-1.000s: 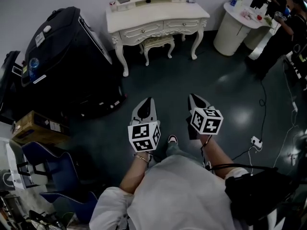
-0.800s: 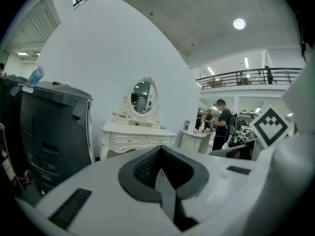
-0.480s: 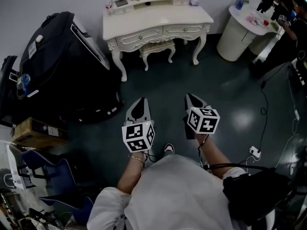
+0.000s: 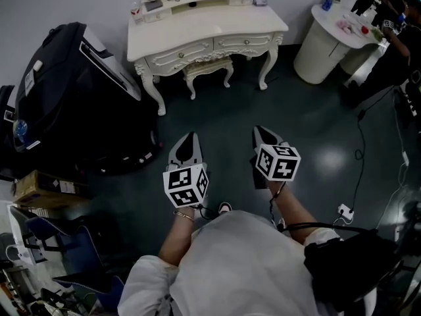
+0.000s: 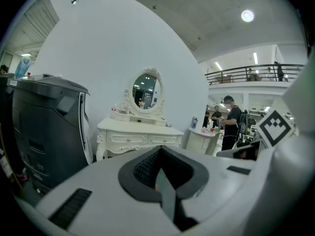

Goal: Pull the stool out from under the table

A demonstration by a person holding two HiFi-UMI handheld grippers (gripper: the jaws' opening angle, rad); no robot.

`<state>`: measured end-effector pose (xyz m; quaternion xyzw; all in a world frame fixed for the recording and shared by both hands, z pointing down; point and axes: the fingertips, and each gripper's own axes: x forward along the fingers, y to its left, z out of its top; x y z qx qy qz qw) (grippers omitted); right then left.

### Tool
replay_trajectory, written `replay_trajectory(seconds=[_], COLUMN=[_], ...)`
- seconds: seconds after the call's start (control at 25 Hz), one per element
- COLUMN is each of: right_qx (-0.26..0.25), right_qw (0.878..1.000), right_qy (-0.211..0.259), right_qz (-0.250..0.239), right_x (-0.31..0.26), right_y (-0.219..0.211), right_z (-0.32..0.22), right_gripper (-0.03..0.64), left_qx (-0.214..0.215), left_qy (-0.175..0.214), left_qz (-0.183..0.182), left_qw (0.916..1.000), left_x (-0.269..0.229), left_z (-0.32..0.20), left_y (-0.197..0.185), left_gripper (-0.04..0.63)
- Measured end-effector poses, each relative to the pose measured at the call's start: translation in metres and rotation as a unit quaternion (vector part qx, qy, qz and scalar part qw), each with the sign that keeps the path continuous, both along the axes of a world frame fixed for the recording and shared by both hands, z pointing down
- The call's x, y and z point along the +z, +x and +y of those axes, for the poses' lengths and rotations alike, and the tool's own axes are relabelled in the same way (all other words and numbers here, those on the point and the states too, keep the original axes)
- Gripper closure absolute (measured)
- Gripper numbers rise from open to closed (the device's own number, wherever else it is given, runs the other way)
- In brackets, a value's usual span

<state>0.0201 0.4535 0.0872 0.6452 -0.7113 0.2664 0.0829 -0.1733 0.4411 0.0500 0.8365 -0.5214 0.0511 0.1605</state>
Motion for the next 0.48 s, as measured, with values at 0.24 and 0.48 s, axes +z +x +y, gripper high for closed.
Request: replay_trajectory(seconds=[0.24,0.48], right_qx=[-0.004,-0.006], right_qw=[1.0,1.0], right_qy=[-0.01,-0.021], right_qz=[-0.002,0.005], right_x=[0.008,0.015], right_y=[0.008,0.017], right_z=[-0.01,-0.017], right_gripper=[0.618,0.618], left_qx=[-0.009,-0.037], left_qy=[0.001,-0.012], left_qz=[-0.01,-0.006], left_qw=[0.9999,0.9992], left_x=[0.004,0.01], left_z=[-0.012,-0.028], left_y=[0.001,-0.014], left_gripper=[0.589,0.589])
